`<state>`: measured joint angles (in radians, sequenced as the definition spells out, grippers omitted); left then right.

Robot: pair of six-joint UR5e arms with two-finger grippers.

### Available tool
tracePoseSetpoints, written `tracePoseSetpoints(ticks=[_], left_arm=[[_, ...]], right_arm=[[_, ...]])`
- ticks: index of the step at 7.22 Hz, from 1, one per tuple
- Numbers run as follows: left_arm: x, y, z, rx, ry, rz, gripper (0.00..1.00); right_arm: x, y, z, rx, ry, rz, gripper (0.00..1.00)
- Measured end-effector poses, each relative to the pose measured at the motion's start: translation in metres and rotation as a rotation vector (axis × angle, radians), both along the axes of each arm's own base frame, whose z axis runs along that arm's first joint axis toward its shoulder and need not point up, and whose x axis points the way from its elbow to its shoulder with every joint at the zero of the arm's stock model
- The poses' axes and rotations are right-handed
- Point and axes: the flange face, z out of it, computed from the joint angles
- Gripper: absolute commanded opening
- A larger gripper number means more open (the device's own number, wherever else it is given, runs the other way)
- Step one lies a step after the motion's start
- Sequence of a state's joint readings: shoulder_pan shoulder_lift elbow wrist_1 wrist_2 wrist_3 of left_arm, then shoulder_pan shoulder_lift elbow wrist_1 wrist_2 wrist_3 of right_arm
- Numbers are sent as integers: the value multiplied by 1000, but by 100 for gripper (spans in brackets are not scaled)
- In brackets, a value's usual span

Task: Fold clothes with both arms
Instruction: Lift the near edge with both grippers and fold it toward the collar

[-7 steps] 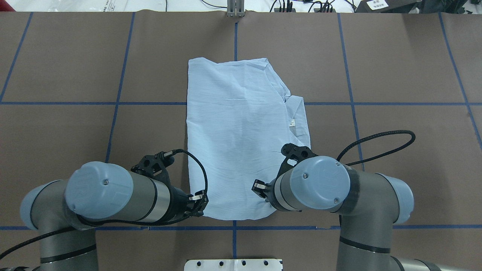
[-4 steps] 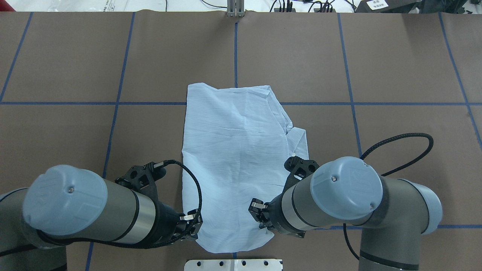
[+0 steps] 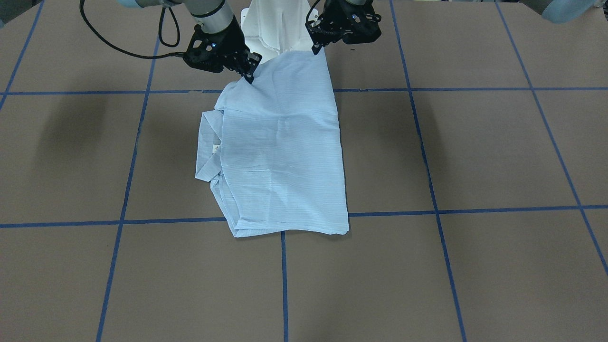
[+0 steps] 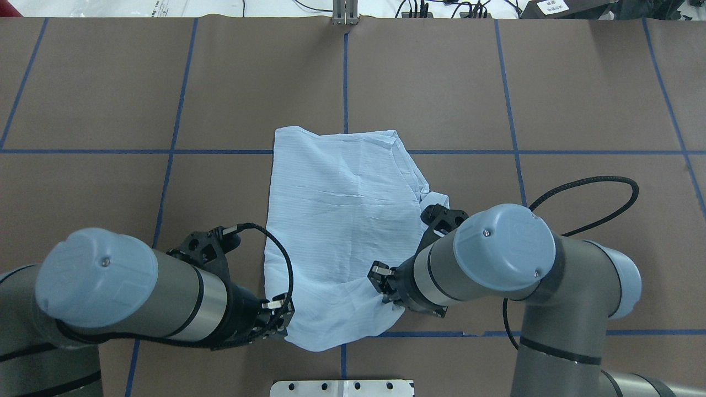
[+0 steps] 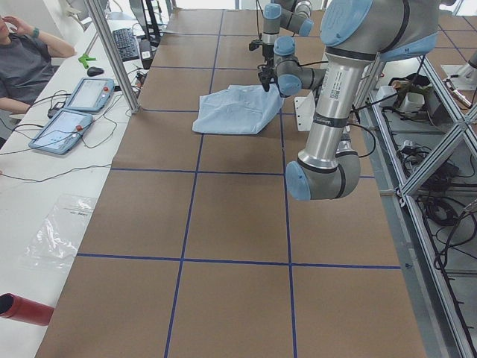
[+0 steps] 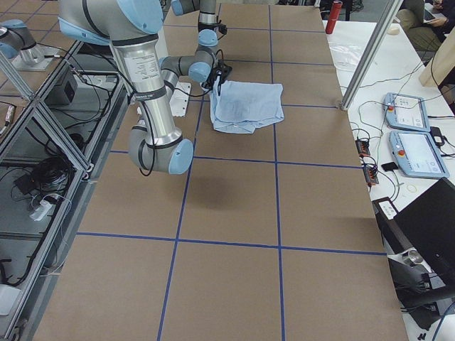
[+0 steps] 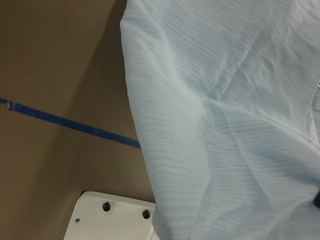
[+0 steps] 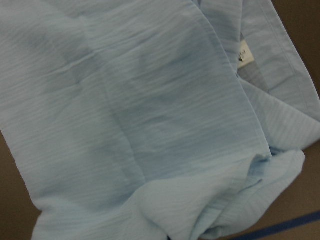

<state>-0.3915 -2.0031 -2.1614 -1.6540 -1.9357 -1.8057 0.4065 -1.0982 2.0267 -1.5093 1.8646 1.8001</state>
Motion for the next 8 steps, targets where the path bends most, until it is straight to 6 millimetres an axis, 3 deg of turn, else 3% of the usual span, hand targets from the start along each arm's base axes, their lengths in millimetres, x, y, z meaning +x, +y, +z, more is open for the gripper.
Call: tracePoseSetpoints(ticks=[2, 5, 6, 8], left_arm=[[3, -73, -5, 8, 3, -111, 0], [-1, -173, 16, -1, 26, -213, 0], [4, -201, 21, -3, 26, -238, 0], [17, -241, 34, 5, 33, -268, 0]], right_arm=[[-12, -59, 5, 47, 32, 57, 0], [-2, -135, -7, 101, 50, 133, 0], [-5, -160, -13, 112, 65, 148, 0], [-33, -205, -15, 118, 101, 156, 0]])
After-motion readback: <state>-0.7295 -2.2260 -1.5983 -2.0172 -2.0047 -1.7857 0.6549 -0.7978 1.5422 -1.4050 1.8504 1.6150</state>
